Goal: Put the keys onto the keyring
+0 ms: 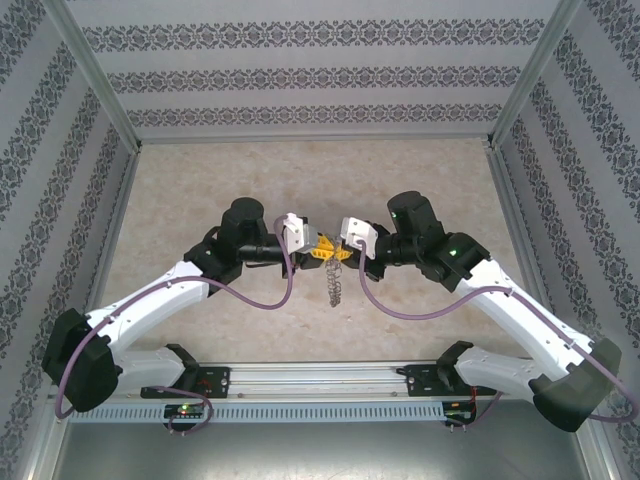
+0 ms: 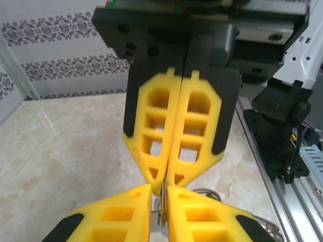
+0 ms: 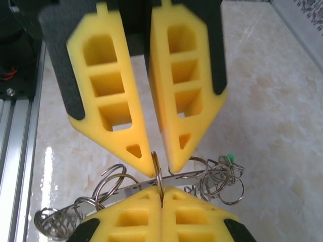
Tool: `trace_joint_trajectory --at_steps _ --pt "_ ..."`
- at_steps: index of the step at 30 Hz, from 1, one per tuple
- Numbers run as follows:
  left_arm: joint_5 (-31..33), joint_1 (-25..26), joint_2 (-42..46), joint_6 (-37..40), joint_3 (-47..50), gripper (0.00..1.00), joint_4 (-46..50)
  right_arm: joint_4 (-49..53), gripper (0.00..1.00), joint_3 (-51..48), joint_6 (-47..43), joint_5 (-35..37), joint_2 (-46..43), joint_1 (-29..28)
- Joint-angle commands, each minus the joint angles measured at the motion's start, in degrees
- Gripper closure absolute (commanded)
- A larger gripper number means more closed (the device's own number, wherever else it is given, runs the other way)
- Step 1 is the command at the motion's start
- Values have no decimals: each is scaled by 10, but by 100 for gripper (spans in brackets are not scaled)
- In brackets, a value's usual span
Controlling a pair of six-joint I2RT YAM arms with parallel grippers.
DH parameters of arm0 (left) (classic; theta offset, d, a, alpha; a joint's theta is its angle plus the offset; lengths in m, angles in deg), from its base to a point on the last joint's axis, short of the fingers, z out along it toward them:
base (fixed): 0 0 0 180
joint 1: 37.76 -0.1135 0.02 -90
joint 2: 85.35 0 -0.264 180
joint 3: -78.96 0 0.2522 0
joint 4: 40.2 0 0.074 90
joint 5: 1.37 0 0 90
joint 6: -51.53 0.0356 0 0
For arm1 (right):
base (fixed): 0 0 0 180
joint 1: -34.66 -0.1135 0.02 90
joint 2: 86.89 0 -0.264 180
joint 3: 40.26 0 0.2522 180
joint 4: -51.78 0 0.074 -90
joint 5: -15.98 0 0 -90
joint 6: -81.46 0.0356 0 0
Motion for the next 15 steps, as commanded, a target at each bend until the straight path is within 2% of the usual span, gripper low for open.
trace_joint_trajectory --at_steps 1,8,15 --pt "-23 7 -9 51 -29 83 66 31 100 34 -19 36 8 -20" --pt "-13 7 -16 85 -41 82 122 26 100 34 -17 44 -2 -26" --pt "2 6 -12 79 -33 78 112 24 100 34 -16 39 1 -28"
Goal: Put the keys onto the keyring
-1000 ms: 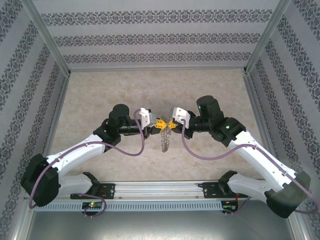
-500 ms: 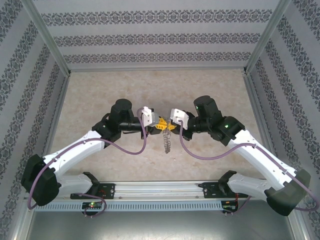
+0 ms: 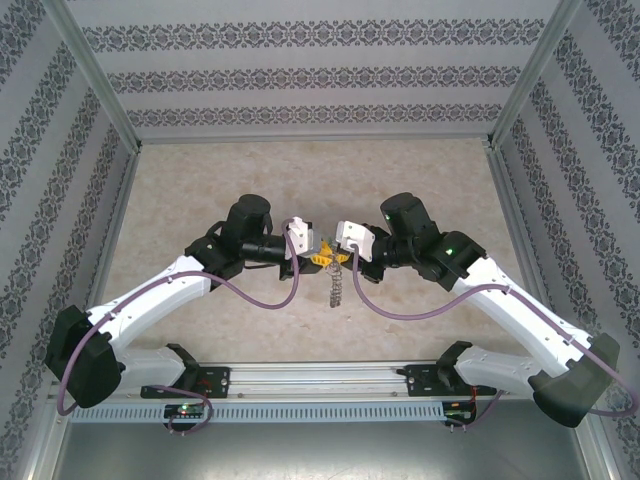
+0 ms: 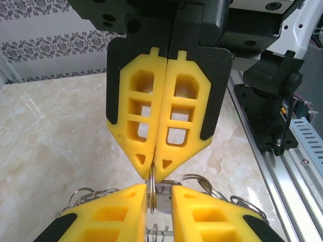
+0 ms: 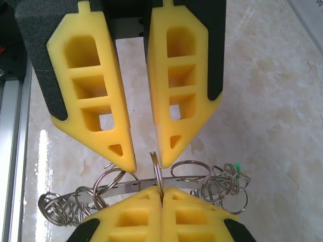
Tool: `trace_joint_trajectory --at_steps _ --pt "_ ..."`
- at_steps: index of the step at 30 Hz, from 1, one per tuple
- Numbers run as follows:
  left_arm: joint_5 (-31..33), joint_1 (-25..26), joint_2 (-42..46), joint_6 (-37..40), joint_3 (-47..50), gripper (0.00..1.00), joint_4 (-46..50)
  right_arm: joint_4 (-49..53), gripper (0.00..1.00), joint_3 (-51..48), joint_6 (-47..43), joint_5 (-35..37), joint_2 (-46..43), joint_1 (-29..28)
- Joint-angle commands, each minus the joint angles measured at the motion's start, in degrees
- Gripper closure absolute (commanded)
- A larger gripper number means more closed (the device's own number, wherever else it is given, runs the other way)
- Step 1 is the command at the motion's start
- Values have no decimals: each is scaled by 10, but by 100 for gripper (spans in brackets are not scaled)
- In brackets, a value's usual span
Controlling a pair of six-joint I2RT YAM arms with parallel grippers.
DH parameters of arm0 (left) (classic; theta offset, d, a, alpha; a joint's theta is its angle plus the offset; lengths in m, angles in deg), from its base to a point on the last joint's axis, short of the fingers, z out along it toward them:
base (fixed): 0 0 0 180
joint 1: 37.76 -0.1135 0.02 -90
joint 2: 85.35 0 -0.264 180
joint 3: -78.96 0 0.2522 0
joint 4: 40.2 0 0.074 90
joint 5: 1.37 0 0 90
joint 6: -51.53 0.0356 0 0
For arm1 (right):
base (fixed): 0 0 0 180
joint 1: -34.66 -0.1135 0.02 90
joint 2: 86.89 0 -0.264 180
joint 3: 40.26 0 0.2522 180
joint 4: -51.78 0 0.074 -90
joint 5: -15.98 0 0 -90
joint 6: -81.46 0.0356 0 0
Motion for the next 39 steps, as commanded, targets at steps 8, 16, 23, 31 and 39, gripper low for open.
trace_joint_trajectory --at_steps 8,16,23,31,39 --pt "-2 6 -8 14 -14 82 3 -7 100 26 0 -10 -2 -13" --pt "-3 7 -14 20 -25 98 12 -7 100 24 7 -11 -2 -13" --pt "1 7 0 -35 12 100 -88 -29 90 1 41 0 -22 -4" --pt "-7 7 14 -104 50 100 -204 -55 82 -31 81 -83 -30 57" --pt "-19 6 22 -138 66 100 -249 -59 77 -40 78 -100 -21 67"
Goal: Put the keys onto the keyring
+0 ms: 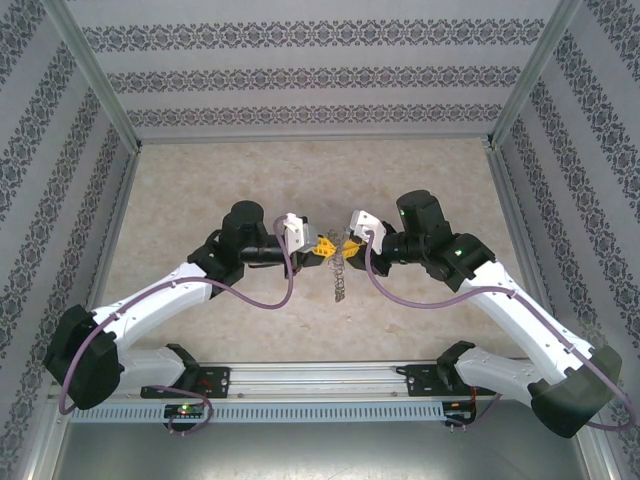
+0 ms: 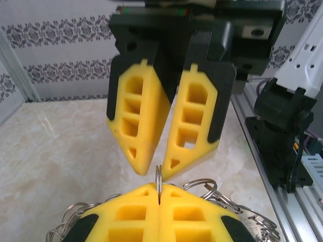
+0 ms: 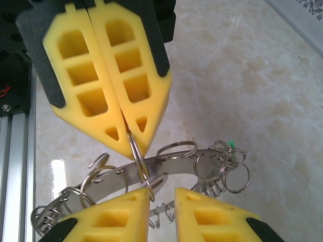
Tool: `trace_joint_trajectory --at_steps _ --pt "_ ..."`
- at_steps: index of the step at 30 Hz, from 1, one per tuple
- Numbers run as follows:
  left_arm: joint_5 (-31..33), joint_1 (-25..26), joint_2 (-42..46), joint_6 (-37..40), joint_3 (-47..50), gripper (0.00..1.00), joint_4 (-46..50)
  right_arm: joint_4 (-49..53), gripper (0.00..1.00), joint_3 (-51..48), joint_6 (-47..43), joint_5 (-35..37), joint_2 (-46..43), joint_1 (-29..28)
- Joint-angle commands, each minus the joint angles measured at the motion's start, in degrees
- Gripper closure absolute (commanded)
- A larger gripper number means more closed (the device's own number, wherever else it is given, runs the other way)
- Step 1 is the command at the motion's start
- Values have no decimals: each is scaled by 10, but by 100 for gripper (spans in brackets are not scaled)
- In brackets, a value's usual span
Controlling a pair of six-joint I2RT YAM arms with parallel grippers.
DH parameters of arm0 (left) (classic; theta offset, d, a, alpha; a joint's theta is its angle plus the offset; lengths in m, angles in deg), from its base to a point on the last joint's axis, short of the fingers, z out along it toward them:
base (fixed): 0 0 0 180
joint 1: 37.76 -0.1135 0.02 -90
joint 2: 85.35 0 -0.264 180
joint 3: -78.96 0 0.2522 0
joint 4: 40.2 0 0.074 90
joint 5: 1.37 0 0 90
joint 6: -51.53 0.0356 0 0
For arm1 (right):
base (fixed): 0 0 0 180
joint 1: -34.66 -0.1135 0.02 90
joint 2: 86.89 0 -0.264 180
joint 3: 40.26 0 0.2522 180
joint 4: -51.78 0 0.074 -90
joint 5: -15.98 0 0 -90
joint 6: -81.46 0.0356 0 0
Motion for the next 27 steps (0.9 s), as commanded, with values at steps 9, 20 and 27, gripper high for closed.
trace_joint_trajectory --at_steps 9,20,27 --pt "-46 6 7 -46 3 100 -90 -19 93 -4 -1 -32 10 7" --pt "-41 6 5 -63 8 100 -115 -17 79 -16 -4 33 -27 11" --pt "-45 6 13 -47 5 100 -84 -25 71 1 -30 15 -56 12"
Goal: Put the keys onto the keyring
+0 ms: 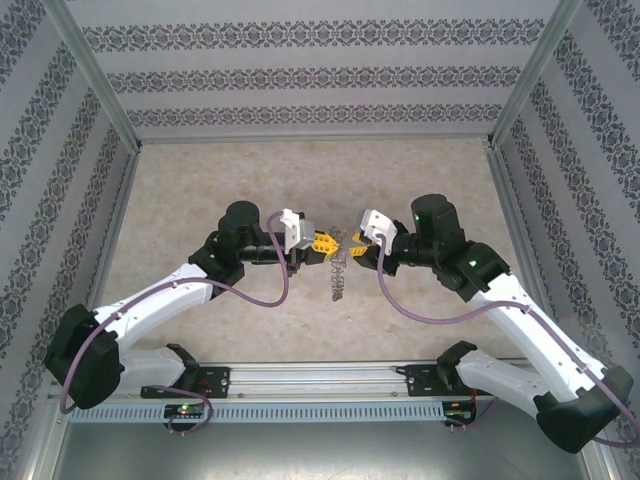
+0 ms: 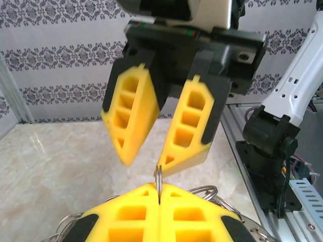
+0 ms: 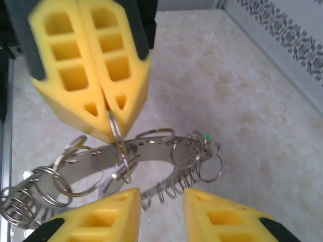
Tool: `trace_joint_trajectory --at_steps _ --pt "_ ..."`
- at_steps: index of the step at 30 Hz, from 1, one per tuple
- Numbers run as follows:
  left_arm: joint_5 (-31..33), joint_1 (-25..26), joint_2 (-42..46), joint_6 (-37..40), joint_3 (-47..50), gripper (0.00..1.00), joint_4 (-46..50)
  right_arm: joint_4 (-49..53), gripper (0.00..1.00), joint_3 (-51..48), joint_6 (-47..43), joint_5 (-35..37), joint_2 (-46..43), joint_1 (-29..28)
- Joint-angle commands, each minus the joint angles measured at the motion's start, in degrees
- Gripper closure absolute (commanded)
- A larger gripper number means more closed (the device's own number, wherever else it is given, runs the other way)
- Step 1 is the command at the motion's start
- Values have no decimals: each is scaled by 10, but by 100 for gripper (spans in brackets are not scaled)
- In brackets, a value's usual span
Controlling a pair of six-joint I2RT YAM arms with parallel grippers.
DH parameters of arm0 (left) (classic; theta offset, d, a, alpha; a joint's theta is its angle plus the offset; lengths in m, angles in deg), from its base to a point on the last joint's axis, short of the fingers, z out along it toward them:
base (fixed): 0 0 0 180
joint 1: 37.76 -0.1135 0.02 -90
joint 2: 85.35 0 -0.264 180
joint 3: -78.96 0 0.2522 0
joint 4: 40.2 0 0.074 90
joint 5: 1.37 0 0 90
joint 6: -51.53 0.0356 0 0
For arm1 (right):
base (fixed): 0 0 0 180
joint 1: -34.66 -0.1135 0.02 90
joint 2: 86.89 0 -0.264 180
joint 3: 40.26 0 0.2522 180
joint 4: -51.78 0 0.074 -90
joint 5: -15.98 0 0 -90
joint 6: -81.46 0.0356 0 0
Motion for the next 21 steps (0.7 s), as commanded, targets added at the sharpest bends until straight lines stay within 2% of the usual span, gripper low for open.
trace_joint_trajectory --at_steps 1,7,12,15,18,21 --pt "-16 6 14 11 -5 100 -6 -9 70 20 -20 -29 6 -4" --pt "-20 6 12 15 -12 100 2 -17 68 41 -19 -36 43 -29" --pt "-18 6 17 20 -10 100 10 -14 73 51 -27 -34 52 -32" --pt "-17 6 20 20 -8 100 10 -4 80 49 -38 -29 48 -31" --pt "-19 6 18 20 -9 100 10 6 91 48 -44 -30 48 -30" --pt "-17 6 19 22 -7 100 12 5 91 46 -42 -35 48 -30"
